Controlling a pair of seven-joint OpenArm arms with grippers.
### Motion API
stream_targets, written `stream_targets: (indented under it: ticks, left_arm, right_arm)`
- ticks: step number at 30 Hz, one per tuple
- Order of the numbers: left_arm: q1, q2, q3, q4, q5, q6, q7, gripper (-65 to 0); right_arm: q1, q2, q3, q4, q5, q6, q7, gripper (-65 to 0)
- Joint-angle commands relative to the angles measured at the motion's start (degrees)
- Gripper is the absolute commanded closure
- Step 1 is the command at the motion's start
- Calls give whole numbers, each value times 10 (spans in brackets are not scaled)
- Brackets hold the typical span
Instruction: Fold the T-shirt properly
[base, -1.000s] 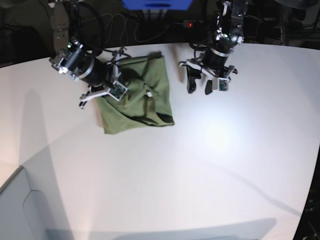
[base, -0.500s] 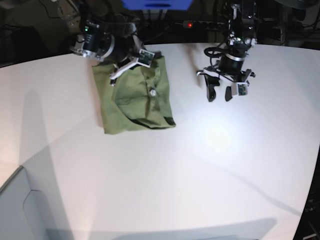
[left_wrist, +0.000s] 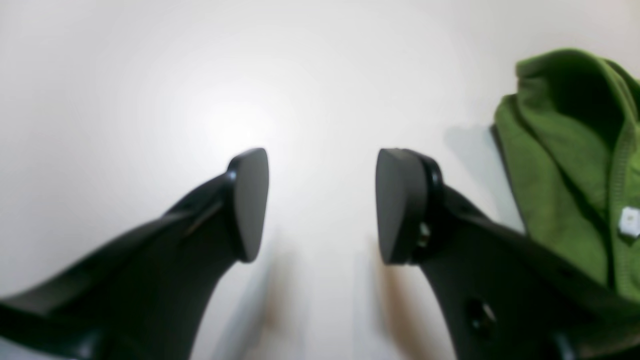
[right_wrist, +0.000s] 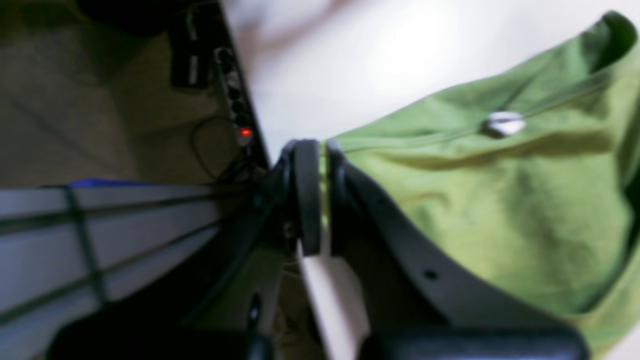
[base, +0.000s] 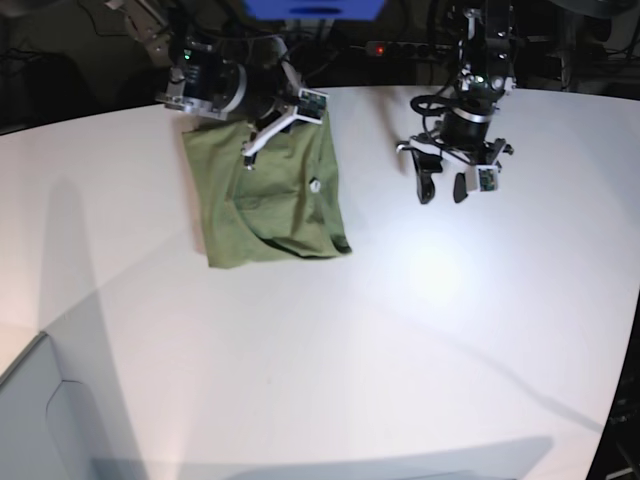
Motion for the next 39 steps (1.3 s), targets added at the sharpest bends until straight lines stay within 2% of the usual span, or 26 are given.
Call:
stream_targets:
  ticks: [1,3,6,12,15,21,27,34,36,39]
  left_arm:
    - [1,-1,-1,12,-3,-1,-15,-331]
    - [1,0,-1,18,-3,-1,-15,-332]
    - [15,2,5,44,-3,-2,-15,-332]
    - [37,34,57,97,-58,-2,-15,-332]
    - [38,38,107,91,-90,-1,-15,-332]
    - [18,47,189,21,-100,0,-19,-332]
    - [4,71,198,-26,-100,0,-19,-332]
    - [-11,75,199,-40,-100,-2,-15,-325]
    - [-14,75,199,-48,-100,-2,-15,-307]
    - [-21,75,209,-56,-100,-2,-15,-246]
  right_arm:
    - [10,1,3,10,7,3,10,-7]
    - [23,-1,3,10,7,3,10,-31]
    - [38,-5,20,8,7,3,10,-106]
    - [36,-24,125,8,8,3,10,-240]
    - [36,-20,175,9,8,3,10,-271]
    - [35,-19,258,9,8,3,10,-274]
    - [35,-19,295,9,8,3,10,-274]
    - [23,-19,302,9,8,3,10,-274]
    - [22,-19,302,9,8,3,10,-274]
    - [22,-19,302,9,8,3,10,-274]
